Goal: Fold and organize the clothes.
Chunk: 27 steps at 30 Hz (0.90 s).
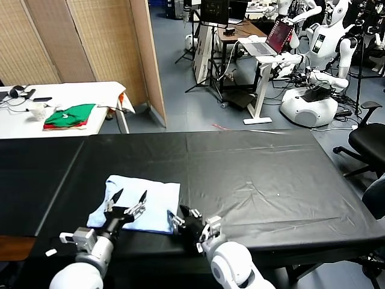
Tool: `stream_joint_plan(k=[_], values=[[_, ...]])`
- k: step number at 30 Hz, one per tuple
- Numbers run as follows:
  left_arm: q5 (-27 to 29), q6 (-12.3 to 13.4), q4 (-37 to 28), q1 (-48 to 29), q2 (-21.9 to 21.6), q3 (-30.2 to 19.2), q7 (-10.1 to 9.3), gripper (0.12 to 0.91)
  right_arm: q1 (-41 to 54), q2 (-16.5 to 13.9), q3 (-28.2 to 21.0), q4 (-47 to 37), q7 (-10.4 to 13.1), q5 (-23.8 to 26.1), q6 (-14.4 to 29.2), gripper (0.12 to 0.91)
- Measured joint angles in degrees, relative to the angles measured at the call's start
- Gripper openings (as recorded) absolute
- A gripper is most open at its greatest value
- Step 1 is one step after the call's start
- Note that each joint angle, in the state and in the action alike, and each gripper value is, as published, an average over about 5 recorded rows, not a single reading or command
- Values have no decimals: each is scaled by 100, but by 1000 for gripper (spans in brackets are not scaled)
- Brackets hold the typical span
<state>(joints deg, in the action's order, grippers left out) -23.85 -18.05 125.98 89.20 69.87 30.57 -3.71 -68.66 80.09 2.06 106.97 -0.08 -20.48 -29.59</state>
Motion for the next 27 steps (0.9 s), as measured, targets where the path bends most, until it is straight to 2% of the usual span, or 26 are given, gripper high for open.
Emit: stream_joint_plan(k=[6, 7, 10, 15, 20, 23, 27], values=[[35, 32, -47, -2, 36, -21, 2, 907, -155, -103, 316, 287, -44, 109, -161, 212], [38, 38, -64, -9, 41, -26, 2, 907, -181, -134, 404, 346, -49, 106, -201, 177], [42, 50, -113, -36, 50, -39, 2, 907, -273, -253, 700, 530, -59, 77, -319, 142], [19, 56, -182, -94, 50, -54, 0, 907, -442, -468, 1172, 782, -75, -35, -462, 142], [-75, 46, -197, -129, 10, -89, -3, 907, -542, -586, 1440, 947, -76, -113, -643, 159], [-102, 39, -186, -125, -7, -96, 2, 907, -603, -615, 1518, 1055, -40, -114, -721, 271], [-159, 185, -137, -63, -21, -64, 26, 907, -723, -662, 1637, 1225, 14, -107, -768, 528]])
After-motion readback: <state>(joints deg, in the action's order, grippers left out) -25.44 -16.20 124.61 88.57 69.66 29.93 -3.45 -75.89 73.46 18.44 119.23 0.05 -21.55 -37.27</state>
